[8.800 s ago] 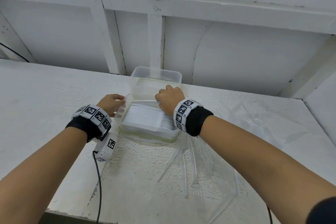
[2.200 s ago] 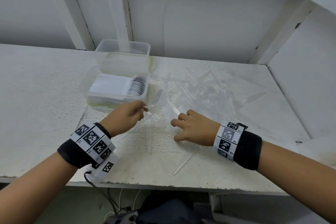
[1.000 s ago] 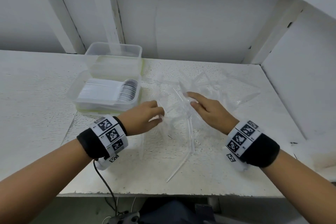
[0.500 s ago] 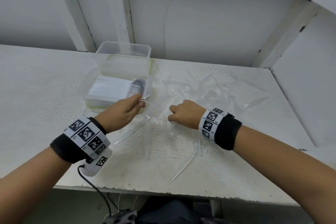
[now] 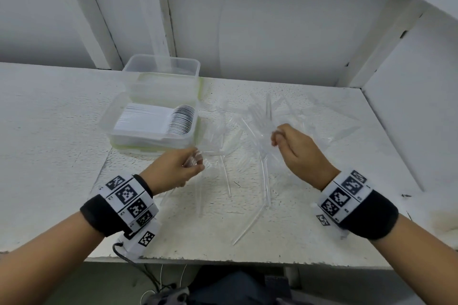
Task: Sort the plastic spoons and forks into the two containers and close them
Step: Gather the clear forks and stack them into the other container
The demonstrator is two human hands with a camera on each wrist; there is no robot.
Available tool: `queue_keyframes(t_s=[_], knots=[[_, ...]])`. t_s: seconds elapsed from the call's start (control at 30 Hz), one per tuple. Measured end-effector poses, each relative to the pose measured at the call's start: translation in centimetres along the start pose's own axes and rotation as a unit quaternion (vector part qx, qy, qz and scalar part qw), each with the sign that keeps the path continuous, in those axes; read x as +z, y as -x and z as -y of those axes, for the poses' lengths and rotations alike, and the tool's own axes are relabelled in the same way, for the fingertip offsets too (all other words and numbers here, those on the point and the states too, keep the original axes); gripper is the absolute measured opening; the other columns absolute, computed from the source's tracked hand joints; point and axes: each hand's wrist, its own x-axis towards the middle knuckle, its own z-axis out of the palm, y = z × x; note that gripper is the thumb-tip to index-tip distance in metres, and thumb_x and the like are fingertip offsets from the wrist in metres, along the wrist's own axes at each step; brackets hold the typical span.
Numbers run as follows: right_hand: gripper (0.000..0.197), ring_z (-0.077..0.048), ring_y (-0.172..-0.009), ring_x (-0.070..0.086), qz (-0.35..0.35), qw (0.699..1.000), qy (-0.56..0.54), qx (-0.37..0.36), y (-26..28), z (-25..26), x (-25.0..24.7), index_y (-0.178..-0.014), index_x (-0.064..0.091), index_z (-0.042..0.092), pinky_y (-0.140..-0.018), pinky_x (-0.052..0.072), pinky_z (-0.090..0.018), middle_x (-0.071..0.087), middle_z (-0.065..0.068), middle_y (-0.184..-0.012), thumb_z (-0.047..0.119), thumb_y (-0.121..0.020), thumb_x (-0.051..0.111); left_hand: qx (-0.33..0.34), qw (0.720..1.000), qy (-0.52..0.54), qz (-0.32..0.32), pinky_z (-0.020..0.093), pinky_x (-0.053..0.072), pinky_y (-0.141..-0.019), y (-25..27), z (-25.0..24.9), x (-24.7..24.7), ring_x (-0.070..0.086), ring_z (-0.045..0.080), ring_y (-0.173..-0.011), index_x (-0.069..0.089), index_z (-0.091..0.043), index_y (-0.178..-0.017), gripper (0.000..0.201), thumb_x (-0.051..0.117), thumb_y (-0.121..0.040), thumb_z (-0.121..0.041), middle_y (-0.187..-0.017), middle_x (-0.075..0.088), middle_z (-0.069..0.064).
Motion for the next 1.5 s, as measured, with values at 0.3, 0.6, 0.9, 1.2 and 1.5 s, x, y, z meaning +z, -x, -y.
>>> queue_keyframes(t_s=[0.3,0.6,0.9,1.2,1.5], knots=[[0.021,-0.008,-0.048,0.032,0.014,0.956,-0.103,0.275,2.5,-0.9,-0.3,-0.097,0.052,0.019,-0.043,0.027,-0.018,0.042,0.002,-0.064,0.029,-0.099,0.035,0.044,0.971,-0.164,0.168,0.026,0.041,-0.069,-1.2,-5.7,6.2,0.051,0.014,-0.075,0.055,-0.014,-0.085,0.03,0.052,-0.089,-0.044,-0.08,0.058,-0.005],[0.014,-0.007,-0.052,0.039,0.011,0.947,-0.099,0.305,4.0,-0.4,-0.5,-0.088,0.053,0.018,-0.044,0.033,-0.017,0.046,0.006,-0.066,0.029,-0.094,0.049,0.052,0.923,-0.3,0.233,0.029,0.04,-0.065,-1.3,-8.0,9.5,0.055,0.023,-0.082,0.051,-0.012,-0.09,0.03,0.051,-0.089,-0.042,-0.096,0.061,0.007],[0.032,-0.009,-0.059,0.042,0.061,0.948,-0.046,0.31,3.2,-1.2,-0.5,-0.064,0.04,0.019,-0.052,0.03,-0.02,0.064,-0.007,-0.102,0.02,-0.096,0.044,0.032,0.951,-0.192,0.239,0.019,0.032,-0.055,-1.4,-6.5,2.5,0.044,0.006,-0.06,0.048,-0.025,-0.061,0.029,0.051,-0.09,-0.026,-0.062,0.046,-0.012],[0.024,-0.017,-0.08,0.052,0.174,0.927,0.145,0.299,1.7,-0.2,2.4,-0.092,0.049,0.013,-0.058,0.035,-0.023,0.052,0.001,-0.086,0.036,-0.09,0.055,-0.058,0.99,-0.025,0.123,0.014,0.038,-0.054,0.0,-2.1,-2.6,0.049,-0.001,-0.054,0.063,-0.02,-0.077,0.023,0.047,-0.095,-0.023,-0.065,0.056,-0.009],[0.028,-0.012,-0.052,0.036,0.143,0.928,0.031,0.342,1.0,0.8,0.6,-0.063,0.041,0.011,-0.047,0.029,-0.021,0.05,-0.005,-0.065,0.014,-0.09,0.048,-0.109,0.942,0.319,0.01,0.018,0.042,-0.042,0.0,-2.3,-2.0,0.056,0.012,-0.047,0.056,-0.009,-0.086,0.018,0.044,-0.098,-0.016,-0.057,0.059,-0.001]])
